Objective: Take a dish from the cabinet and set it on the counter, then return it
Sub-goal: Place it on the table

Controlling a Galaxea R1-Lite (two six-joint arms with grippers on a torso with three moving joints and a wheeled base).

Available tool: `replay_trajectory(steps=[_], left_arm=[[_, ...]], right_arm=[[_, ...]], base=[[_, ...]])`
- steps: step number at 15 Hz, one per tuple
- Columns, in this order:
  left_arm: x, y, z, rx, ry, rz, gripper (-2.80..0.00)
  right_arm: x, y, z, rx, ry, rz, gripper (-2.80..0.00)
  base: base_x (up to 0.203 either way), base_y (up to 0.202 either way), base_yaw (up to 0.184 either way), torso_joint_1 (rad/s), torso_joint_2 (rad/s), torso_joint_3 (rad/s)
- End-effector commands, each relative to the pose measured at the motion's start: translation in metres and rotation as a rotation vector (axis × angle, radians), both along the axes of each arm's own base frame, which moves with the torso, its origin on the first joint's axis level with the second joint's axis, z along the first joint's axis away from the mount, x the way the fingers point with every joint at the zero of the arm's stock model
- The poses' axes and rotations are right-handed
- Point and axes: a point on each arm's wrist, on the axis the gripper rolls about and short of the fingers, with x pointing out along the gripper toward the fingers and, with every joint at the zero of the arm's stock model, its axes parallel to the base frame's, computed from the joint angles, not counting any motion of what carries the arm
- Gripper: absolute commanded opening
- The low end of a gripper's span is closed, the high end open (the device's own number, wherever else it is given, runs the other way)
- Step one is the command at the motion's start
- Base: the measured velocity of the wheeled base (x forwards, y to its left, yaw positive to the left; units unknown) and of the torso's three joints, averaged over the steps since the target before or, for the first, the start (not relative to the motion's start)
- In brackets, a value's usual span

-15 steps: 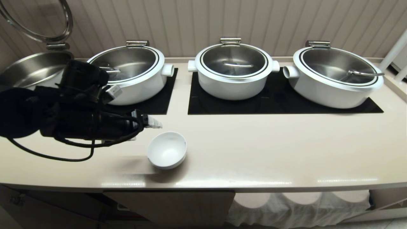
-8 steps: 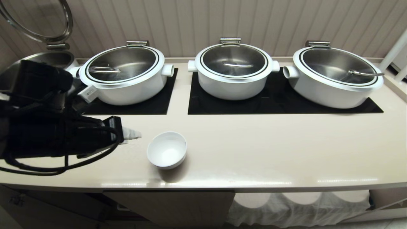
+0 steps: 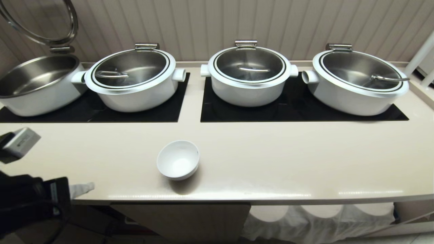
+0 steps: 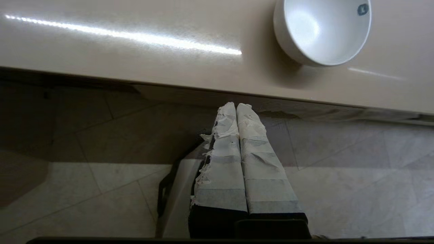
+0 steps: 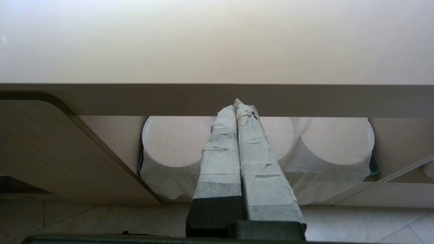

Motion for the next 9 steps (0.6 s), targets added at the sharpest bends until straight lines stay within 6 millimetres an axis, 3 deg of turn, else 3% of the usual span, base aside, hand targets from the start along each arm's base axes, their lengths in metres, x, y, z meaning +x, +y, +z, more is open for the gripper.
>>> replay_trajectory(steps=[1, 4, 6, 9], left_arm=[[-0.045, 0.013, -0.008, 0.051, -0.120, 0.023, -2.80], [-0.086, 0.023, -0.037, 0.142, -0.209, 0.037, -2.80], [-0.099, 0.028, -0.071, 0.222, -0.205, 0.081, -2.80], [-0.111, 0.031, -0.107, 0.341, -0.408, 0.161, -2.80]], right_arm=[[0.000, 0.000, 0.000, 0.000, 0.000, 0.002, -2.80], [0.000, 0.000, 0.000, 0.000, 0.000, 0.002, -2.80], [0.000, 0.000, 0.000, 0.001, 0.000, 0.001, -2.80], [0.000, 0.000, 0.000, 0.000, 0.000, 0.000, -2.80]], base=[[0.000, 0.000, 0.000, 0.000, 0.00, 0.000], [0.000, 0.000, 0.000, 0.000, 0.00, 0.000], [0.000, 0.000, 0.000, 0.000, 0.00, 0.000], [0.000, 0.000, 0.000, 0.000, 0.00, 0.000]])
